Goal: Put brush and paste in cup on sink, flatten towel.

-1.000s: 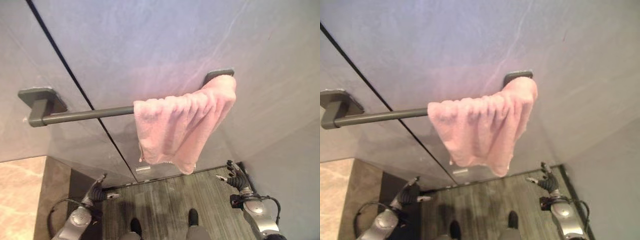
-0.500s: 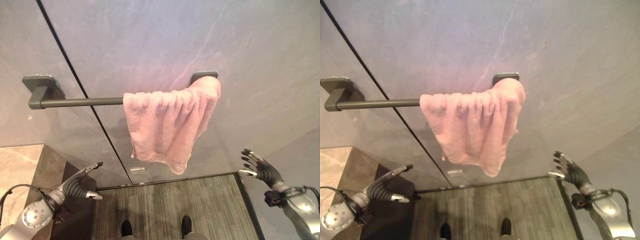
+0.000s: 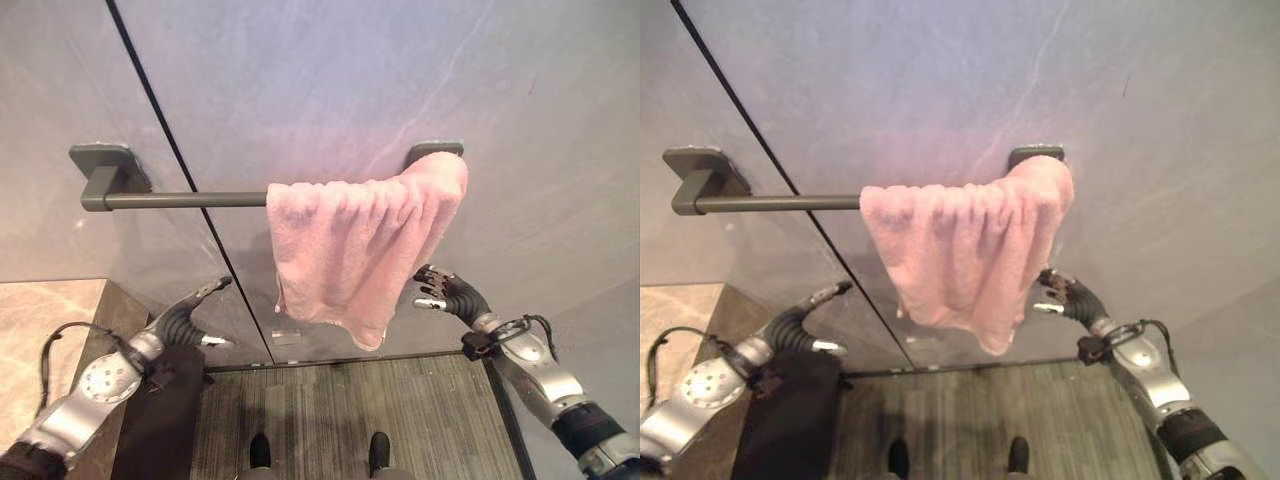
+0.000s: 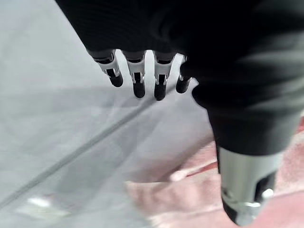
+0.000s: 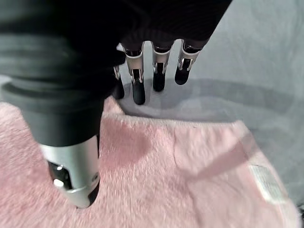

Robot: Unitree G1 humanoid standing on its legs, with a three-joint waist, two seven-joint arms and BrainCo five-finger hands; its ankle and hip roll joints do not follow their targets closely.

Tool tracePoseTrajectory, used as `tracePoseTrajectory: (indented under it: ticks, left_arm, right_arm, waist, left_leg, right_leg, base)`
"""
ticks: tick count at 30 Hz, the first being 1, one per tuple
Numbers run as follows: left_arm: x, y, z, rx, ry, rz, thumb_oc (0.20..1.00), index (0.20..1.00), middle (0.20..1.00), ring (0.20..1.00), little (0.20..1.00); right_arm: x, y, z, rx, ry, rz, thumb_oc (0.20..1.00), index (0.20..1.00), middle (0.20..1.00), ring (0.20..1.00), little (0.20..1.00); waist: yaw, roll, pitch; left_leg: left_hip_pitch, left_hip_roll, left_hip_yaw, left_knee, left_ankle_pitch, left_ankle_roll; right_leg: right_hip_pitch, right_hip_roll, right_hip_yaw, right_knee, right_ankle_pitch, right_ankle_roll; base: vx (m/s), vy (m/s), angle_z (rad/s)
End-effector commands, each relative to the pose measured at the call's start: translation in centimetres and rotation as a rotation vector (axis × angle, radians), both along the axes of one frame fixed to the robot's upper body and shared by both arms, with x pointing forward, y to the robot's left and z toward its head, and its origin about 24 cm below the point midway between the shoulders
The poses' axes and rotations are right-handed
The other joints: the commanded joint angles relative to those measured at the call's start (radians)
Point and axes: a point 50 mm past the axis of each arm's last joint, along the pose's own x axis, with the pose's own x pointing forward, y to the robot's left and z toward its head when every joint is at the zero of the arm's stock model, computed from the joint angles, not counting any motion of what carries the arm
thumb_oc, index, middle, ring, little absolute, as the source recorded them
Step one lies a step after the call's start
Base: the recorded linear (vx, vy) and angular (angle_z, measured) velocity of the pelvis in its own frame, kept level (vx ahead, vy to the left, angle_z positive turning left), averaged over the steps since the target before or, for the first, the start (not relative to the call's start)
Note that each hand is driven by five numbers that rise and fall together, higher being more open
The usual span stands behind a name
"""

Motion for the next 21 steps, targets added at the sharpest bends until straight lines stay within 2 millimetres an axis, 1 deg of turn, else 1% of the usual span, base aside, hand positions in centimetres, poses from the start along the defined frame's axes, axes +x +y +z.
tracePoseTrajectory:
  ticks: [1, 2, 3, 4, 5, 7, 8, 9, 10, 11, 12, 13, 15, 16, 17, 18, 19, 20, 21]
  left_arm:
    - [1.4, -1.2, 2.9, -0.04, -0.15, -0.032, 1.0, 1.0, 1.0, 1.0, 1.0]
    - [2.0, -2.4, 2.9, -0.07, -0.167, -0.049, 1.0, 1.0, 1.0, 1.0, 1.0]
    - [2.3, -2.9, 3.0, -0.075, -0.18, -0.059, 1.0, 1.0, 1.0, 1.0, 1.0]
    - [2.4, -3.4, 3.0, -0.088, -0.182, -0.067, 1.0, 1.0, 1.0, 1.0, 1.0]
    - [2.4, -3.4, 3.0, -0.088, -0.182, -0.067, 1.0, 1.0, 1.0, 1.0, 1.0]
    - [2.4, -4.1, 2.7, -0.103, -0.178, -0.083, 1.0, 1.0, 1.0, 1.0, 1.0]
    - [2.4, -5.0, 2.5, -0.127, -0.173, -0.102, 1.0, 1.0, 1.0, 1.0, 1.0]
    - [2.4, -5.0, 2.5, -0.127, -0.173, -0.102, 1.0, 1.0, 1.0, 1.0, 1.0]
    - [2.5, -5.8, 2.2, -0.149, -0.172, -0.11, 1.0, 1.0, 1.0, 1.0, 1.0]
    - [2.5, -5.8, 2.2, -0.15, -0.172, -0.11, 1.0, 1.0, 1.0, 1.0, 1.0]
    - [2.5, -6.2, 2.1, -0.163, -0.179, -0.106, 1.0, 1.0, 1.0, 1.0, 1.0]
    - [2.5, -6.2, 2.1, -0.163, -0.179, -0.106, 1.0, 1.0, 1.0, 1.0, 1.0]
    - [2.6, -6.8, 1.9, -0.191, -0.18, -0.096, 1.0, 1.0, 1.0, 1.0, 1.0]
    - [2.6, -6.8, 1.9, -0.191, -0.18, -0.096, 1.0, 1.0, 1.0, 1.0, 1.0]
    - [2.6, -7.0, 1.9, -0.202, -0.18, -0.097, 0.564, 0.564, 0.564, 0.564, 0.564]
    - [2.6, -7.1, 1.8, -0.22, -0.175, -0.093, 0.2, 0.2, 0.2, 0.2, 0.2]
    - [2.7, -7.1, 1.8, -0.22, -0.175, -0.093, 0.2, 0.2, 0.2, 0.2, 0.2]
    - [2.7, -7.2, 1.6, -0.241, -0.169, -0.078, 0.2, 0.2, 0.2, 0.2, 0.2]
    - [2.7, -7.2, 1.6, -0.241, -0.169, -0.078, 0.2, 0.2, 0.2, 0.2, 0.2]
  right_arm:
    - [2.3, 3.3, 3.4, 0.046, -0.157, 0.082, 1.0, 1.0, 1.0, 1.0, 1.0]
    - [2.6, 4.4, 3.7, 0.084, -0.167, 0.095, 1.0, 1.0, 1.0, 1.0, 1.0]
    - [2.8, 5.1, 3.8, 0.097, -0.172, 0.11, 1.0, 1.0, 1.0, 1.0, 1.0]
    - [2.8, 5.4, 3.9, 0.105, -0.174, 0.122, 1.0, 1.0, 1.0, 1.0, 1.0]
    - [2.8, 5.4, 3.9, 0.105, -0.174, 0.121, 1.0, 1.0, 1.0, 1.0, 1.0]
    - [2.7, 6.2, 4.3, 0.114, -0.182, 0.159, 1.0, 1.0, 1.0, 1.0, 1.0]
    - [2.6, 7.0, 4.5, 0.145, -0.183, 0.187, 1.0, 1.0, 1.0, 1.0, 1.0]
    - [2.6, 7.0, 4.5, 0.145, -0.183, 0.187, 1.0, 1.0, 1.0, 1.0, 1.0]
    - [2.5, 8.2, 4.8, 0.169, -0.193, 0.226, 1.0, 1.0, 1.0, 1.0, 1.0]
    - [2.5, 8.2, 4.8, 0.169, -0.193, 0.226, 1.0, 1.0, 1.0, 1.0, 1.0]
    - [2.4, 9.2, 5.1, 0.184, -0.2, 0.262, 1.0, 1.0, 1.0, 1.0, 1.0]
    - [2.4, 9.2, 5.1, 0.184, -0.2, 0.263, 1.0, 1.0, 1.0, 1.0, 1.0]
    - [2.2, 10.4, 5.9, 0.206, -0.225, 0.302, 1.0, 1.0, 1.0, 1.0, 1.0]
    - [2.2, 10.3, 5.9, 0.206, -0.225, 0.301, 1.0, 1.0, 1.0, 1.0, 1.0]
    - [2.1, 10.5, 6.1, 0.209, -0.237, 0.308, 1.0, 1.0, 1.0, 1.0, 1.0]
    - [2.0, 10.8, 6.3, 0.213, -0.247, 0.312, 1.0, 1.0, 1.0, 1.0, 1.0]
    - [2.0, 10.8, 6.3, 0.213, -0.246, 0.312, 1.0, 1.0, 1.0, 1.0, 1.0]
    - [1.9, 10.7, 6.2, 0.209, -0.25, 0.299, 0.25, 0.25, 0.25, 0.25, 0.25]
    - [1.9, 10.7, 6.2, 0.209, -0.25, 0.299, 0.2, 0.2, 0.2, 0.2, 0.2]
  waist:
    - [0.007, -0.052, 0.017]
    - [0.002, -0.058, 0.017]
    - [0.0, -0.062, 0.017]
    - [0.0, -0.065, 0.018]
    - [0.0, -0.064, 0.018]
    - [-0.003, -0.07, 0.015]
    - [-0.007, -0.075, 0.01]
    - [-0.007, -0.075, 0.011]
    - [-0.009, -0.08, 0.007]
    - [-0.009, -0.079, 0.007]
    - [-0.011, -0.082, 0.006]
    - [-0.01, -0.082, 0.006]
    - [-0.013, -0.084, 0.004]
    - [-0.013, -0.083, 0.004]
    - [-0.015, -0.083, 0.003]
    - [-0.018, -0.084, 0.001]
    - [-0.018, -0.084, 0.001]
    - [-0.022, -0.084, -0.002]
    - [-0.022, -0.084, -0.003]
  left_leg:
    - [-0.045, -0.03, -0.011, 0.077, -0.047, 0.014]
    - [-0.045, -0.03, -0.011, 0.074, -0.046, 0.015]
    - [-0.045, -0.029, -0.01, 0.074, -0.046, 0.016]
    - [-0.044, -0.028, -0.008, 0.073, -0.045, 0.016]
    - [-0.043, -0.028, -0.008, 0.072, -0.045, 0.016]
    - [-0.038, -0.025, -0.005, 0.066, -0.045, 0.016]
    - [-0.03, -0.024, 0.0, 0.058, -0.045, 0.016]
    - [-0.029, -0.024, 0.0, 0.057, -0.045, 0.016]
    - [-0.023, -0.021, 0.004, 0.047, -0.042, 0.017]
    - [-0.023, -0.02, 0.005, 0.047, -0.042, 0.016]
    - [-0.018, -0.018, 0.008, 0.043, -0.041, 0.016]
    - [-0.018, -0.018, 0.009, 0.042, -0.041, 0.016]
    - [-0.015, -0.016, 0.011, 0.037, -0.038, 0.015]
    - [-0.014, -0.016, 0.011, 0.036, -0.038, 0.015]
    - [-0.013, -0.016, 0.012, 0.035, -0.037, 0.015]
    - [-0.009, -0.014, 0.014, 0.032, -0.037, 0.015]
    - [-0.009, -0.014, 0.014, 0.031, -0.037, 0.015]
    - [-0.007, -0.013, 0.014, 0.031, -0.038, 0.015]
    - [-0.007, -0.013, 0.014, 0.031, -0.038, 0.015]
  right_leg:
    - [-0.061, -0.078, 0.002, 0.001, 0.11, 0.073]
    - [-0.064, -0.076, 0.008, 0.001, 0.113, 0.073]
    - [-0.066, -0.074, 0.012, 0.001, 0.113, 0.073]
    - [-0.066, -0.072, 0.014, 0.001, 0.112, 0.073]
    - [-0.066, -0.072, 0.014, 0.001, 0.112, 0.073]
    - [-0.066, -0.069, 0.017, 0.001, 0.112, 0.072]
    - [-0.066, -0.066, 0.019, 0.001, 0.111, 0.072]
    - [-0.066, -0.066, 0.019, 0.001, 0.111, 0.072]
    - [-0.069, -0.061, 0.026, 0.001, 0.111, 0.073]
    - [-0.069, -0.061, 0.026, 0.001, 0.111, 0.073]
    - [-0.072, -0.058, 0.03, 0.001, 0.108, 0.072]
    - [-0.072, -0.058, 0.03, 0.001, 0.108, 0.072]
    - [-0.072, -0.055, 0.034, 0.001, 0.105, 0.071]
    - [-0.072, -0.055, 0.034, 0.001, 0.105, 0.071]
    - [-0.072, -0.055, 0.034, 0.001, 0.104, 0.071]
    - [-0.073, -0.054, 0.036, 0.001, 0.103, 0.072]
    - [-0.073, -0.054, 0.036, 0.001, 0.103, 0.072]
    - [-0.072, -0.052, 0.039, 0.001, 0.1, 0.071]
    - [-0.072, -0.052, 0.039, 0.001, 0.1, 0.071]
  base:
    - [-0.01, -0.001, -0.04]
    - [0.0, 0.0, 0.0]
    - [0.0, 0.0, 0.0]
    - [0.0, 0.0, 0.0]
    - [0.0, 0.0, 0.0]
    - [0.0, 0.0, 0.0]
    - [0.0, 0.0, 0.0]
    - [0.0, 0.0, 0.0]
    - [0.0, 0.0, 0.0]
    - [0.01, -0.011, -0.05]
    - [0.0, -0.005, -0.05]
    - [0.0, -0.005, -0.05]
    - [0.0, -0.002, -0.02]
    - [0.0, 0.0, 0.0]
    - [0.0, 0.0, 0.0]
    - [0.0, 0.0, 0.0]
    - [0.02, -0.005, -0.06]
    - [0.01, -0.004, -0.08]
    - [0.01, -0.005, -0.08]
